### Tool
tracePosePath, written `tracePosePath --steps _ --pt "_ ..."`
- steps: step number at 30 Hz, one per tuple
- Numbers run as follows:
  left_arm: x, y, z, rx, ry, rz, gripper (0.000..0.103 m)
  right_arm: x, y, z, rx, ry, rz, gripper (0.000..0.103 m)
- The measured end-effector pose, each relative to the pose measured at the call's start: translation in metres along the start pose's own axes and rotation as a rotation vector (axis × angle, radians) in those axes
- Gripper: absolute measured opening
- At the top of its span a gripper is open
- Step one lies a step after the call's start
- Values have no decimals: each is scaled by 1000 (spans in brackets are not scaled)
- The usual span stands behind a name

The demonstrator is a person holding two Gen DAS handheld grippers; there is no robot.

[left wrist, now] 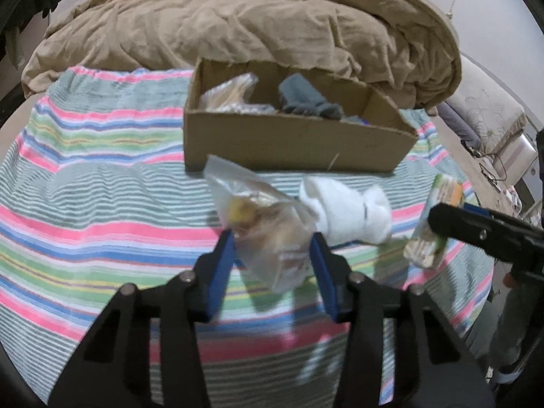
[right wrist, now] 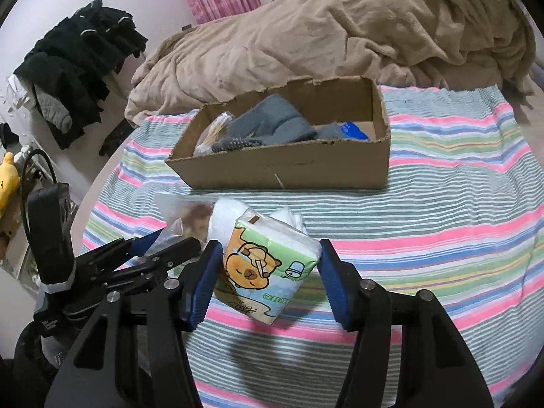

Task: Organize objects
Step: 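Grasp the cartoon tissue pack with the right gripper while the left grasps the snack bag, then place the tissue pack and snack bag into the box, opening both grippers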

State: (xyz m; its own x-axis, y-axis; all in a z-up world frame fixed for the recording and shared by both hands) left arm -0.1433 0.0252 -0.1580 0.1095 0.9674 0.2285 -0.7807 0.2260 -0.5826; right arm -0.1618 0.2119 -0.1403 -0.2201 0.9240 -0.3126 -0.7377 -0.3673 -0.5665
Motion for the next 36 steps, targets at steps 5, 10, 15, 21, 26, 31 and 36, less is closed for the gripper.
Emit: tracePosePath --steps 5,10,15,21,26,31,36 --pt "-1 -23 6 35 -14 -5 41 1 -12 7 25 0 5 60" --pt "-4 -44 15 68 -29 -11 40 -2 -28 20 61 -12 16 60" --pt "-1 -71 36 123 -36 -35 40 -6 -45 36 110 -29 22 60" --pt "10 -96 68 196 -12 -69 40 -7 -59 61 170 -49 18 60" --pt "16 -95 92 237 3 -77 40 -4 -63 85 219 -63 8 60" --pt "21 -84 115 266 28 -82 40 2 -58 109 260 -78 -3 60" --pt "25 -55 129 262 70 -79 40 16 -36 121 260 -72 -21 60"
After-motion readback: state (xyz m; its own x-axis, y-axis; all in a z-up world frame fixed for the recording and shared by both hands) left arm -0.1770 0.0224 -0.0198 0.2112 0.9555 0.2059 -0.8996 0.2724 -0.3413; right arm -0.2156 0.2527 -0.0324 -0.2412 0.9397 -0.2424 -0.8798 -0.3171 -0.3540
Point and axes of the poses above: each gripper's, at about its wrist camera, not at the fingertips, and y roughly the way its jaws point, x to its right, z to its top, the point moved 2 cm from there along y, roughly the way its jaws point, and after that the axes turned 13 degrees about x, right-handed, at the moved point
